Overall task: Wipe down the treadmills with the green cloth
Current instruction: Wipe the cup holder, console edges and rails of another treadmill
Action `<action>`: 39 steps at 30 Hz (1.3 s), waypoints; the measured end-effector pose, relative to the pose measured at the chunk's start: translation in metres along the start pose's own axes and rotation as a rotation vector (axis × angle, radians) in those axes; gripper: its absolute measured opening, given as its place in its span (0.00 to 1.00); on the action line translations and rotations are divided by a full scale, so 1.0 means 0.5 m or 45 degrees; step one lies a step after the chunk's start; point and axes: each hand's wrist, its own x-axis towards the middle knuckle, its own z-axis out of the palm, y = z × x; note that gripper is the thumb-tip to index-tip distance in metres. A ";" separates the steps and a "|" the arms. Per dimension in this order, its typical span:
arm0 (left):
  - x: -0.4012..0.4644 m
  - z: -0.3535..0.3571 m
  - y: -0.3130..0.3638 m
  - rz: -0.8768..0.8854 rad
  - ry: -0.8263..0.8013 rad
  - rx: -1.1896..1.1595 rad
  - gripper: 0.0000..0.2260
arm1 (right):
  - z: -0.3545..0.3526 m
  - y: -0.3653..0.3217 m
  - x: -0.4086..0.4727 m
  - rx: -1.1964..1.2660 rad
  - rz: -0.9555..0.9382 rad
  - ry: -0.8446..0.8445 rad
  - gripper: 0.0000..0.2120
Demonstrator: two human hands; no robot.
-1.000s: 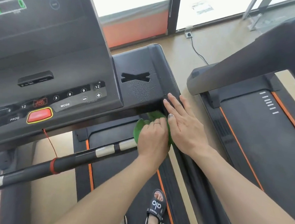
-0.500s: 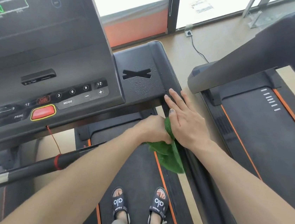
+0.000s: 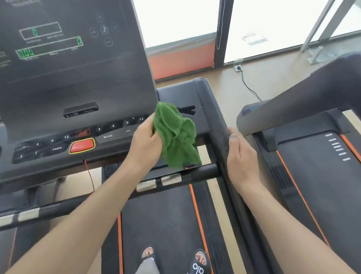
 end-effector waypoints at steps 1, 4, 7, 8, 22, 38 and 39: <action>-0.002 0.001 0.028 -0.017 0.067 -0.195 0.10 | -0.004 -0.011 0.002 0.045 0.028 -0.007 0.20; 0.013 0.007 0.083 0.095 0.251 -0.603 0.07 | -0.006 -0.030 0.021 0.123 0.086 -0.062 0.22; 0.068 0.045 0.067 0.440 0.093 0.099 0.07 | 0.002 -0.040 0.062 0.176 0.233 -0.124 0.24; 0.090 0.070 0.035 0.480 -0.046 0.509 0.09 | 0.007 -0.043 0.076 0.176 0.288 -0.148 0.25; 0.446 0.197 -0.113 0.274 -0.329 1.322 0.26 | 0.099 -0.030 0.216 -0.427 0.387 -0.149 0.24; 0.155 0.116 -0.151 0.640 -0.722 1.574 0.33 | 0.101 -0.012 0.226 -0.545 0.421 -0.073 0.26; 0.169 0.108 -0.152 0.644 -0.687 1.603 0.32 | 0.100 -0.009 0.226 -0.549 0.421 -0.066 0.26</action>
